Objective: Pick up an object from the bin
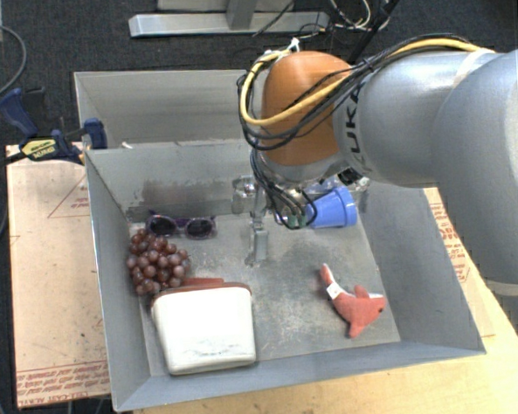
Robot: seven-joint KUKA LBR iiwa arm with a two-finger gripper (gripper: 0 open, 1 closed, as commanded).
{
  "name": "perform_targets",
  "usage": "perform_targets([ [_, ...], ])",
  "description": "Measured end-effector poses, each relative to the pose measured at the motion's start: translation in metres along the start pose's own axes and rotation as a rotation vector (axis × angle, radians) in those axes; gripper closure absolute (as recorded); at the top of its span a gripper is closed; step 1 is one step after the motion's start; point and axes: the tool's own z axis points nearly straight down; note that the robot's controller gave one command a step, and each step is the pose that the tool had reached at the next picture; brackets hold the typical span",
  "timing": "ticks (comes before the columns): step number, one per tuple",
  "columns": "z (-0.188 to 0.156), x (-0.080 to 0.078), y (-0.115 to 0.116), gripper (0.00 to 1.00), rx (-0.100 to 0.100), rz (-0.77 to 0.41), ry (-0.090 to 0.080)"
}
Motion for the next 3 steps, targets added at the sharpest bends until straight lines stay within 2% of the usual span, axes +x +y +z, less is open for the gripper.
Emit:
perform_targets([
  [1, -0.005, -0.001, 0.000, 0.00, -0.001, 0.001, -0.007],
  [2, 0.014, 0.033, 0.022, 0.00, -0.001, 0.026, -0.005],
  [3, 0.015, 0.049, 0.037, 0.00, -0.001, 0.004, -0.001],
])
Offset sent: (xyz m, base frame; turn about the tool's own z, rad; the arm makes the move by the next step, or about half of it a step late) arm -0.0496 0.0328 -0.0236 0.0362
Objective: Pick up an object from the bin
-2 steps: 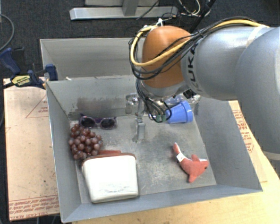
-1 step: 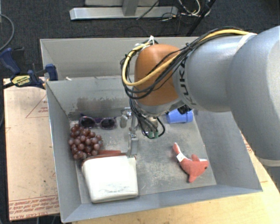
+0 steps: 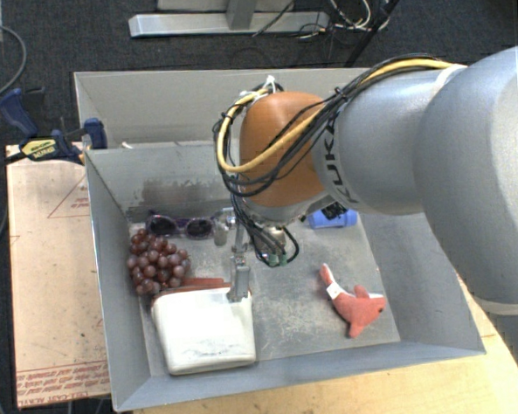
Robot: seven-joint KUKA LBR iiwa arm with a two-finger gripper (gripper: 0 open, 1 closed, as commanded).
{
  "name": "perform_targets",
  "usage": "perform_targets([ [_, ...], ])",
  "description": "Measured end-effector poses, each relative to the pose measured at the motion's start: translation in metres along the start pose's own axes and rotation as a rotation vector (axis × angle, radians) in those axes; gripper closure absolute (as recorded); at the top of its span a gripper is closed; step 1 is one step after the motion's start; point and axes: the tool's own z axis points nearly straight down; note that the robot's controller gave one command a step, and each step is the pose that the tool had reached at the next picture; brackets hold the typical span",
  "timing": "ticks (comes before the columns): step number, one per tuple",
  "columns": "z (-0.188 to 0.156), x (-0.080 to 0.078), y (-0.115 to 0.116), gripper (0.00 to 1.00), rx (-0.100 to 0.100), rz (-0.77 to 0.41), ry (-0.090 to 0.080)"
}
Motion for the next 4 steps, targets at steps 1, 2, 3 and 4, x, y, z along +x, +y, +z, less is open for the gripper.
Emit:
perform_targets([
  [1, 0.038, 0.046, -0.004, 1.00, -0.002, 0.054, -0.016],
  [2, 0.038, 0.046, -0.004, 1.00, -0.002, 0.054, -0.016],
  [3, 0.005, 0.054, -0.002, 1.00, 0.000, 0.048, -0.011],
  [4, -0.046, 0.055, 0.000, 1.00, -0.001, 0.015, -0.011],
])
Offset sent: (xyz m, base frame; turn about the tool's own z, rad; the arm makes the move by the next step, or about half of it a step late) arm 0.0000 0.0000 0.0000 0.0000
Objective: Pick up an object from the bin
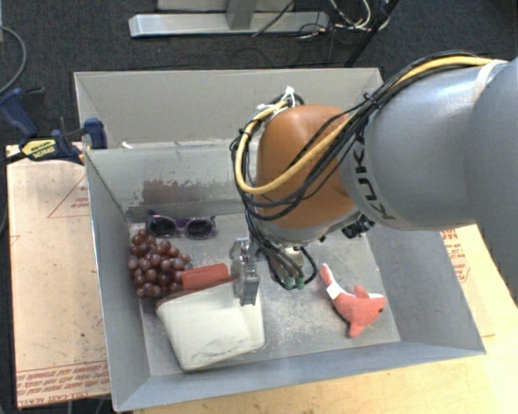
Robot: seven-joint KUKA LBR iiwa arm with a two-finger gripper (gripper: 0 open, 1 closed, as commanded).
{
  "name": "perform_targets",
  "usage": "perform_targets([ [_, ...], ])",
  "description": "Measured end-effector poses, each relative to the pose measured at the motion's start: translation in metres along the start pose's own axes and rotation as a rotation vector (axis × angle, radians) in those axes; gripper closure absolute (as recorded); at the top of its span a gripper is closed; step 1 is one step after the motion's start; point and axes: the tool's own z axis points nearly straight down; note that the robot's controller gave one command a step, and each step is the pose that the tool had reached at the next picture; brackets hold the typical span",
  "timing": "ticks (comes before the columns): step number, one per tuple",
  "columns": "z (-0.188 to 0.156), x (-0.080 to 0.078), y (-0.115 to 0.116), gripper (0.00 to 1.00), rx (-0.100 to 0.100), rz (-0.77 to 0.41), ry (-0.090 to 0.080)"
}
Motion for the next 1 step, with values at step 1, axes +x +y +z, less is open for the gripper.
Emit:
perform_targets([
  [1, -0.0524, -0.0080, -0.0041, 1.00, 0.001, 0.012, 0.001],
])
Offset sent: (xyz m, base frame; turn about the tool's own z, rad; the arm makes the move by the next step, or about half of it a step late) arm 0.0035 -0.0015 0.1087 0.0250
